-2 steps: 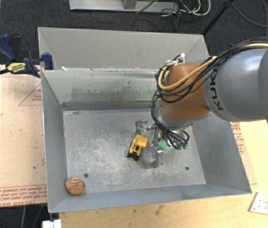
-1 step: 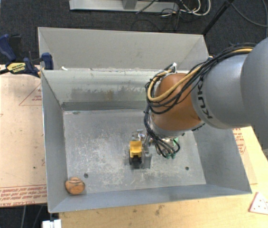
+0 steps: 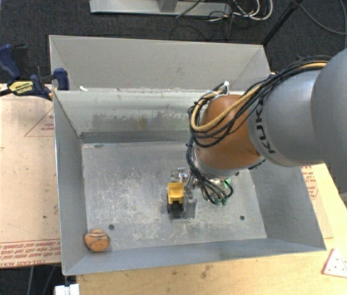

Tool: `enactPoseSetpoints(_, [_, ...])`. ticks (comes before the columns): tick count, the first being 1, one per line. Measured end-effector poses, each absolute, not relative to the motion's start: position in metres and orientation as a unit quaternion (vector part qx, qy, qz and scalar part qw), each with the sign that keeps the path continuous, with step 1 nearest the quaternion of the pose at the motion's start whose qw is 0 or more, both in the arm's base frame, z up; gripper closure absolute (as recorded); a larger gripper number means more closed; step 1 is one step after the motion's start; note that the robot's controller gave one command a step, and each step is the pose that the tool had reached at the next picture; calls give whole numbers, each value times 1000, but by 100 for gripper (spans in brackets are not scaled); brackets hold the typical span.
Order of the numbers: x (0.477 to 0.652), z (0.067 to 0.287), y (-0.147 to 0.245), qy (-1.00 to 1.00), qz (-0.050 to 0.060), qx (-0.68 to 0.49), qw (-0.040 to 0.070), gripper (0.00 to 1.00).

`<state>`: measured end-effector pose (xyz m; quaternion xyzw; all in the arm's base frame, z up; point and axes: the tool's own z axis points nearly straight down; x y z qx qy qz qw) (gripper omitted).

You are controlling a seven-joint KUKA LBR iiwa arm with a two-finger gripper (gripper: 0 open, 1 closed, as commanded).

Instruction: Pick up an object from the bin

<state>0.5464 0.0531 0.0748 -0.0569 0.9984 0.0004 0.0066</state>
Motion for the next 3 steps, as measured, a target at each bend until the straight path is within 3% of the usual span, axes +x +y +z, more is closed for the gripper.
enactPoseSetpoints(2, [546,75,53,998,1,-57,7,100])
enactPoseSetpoints(3, [542,273,54,999,0,-38,0,100])
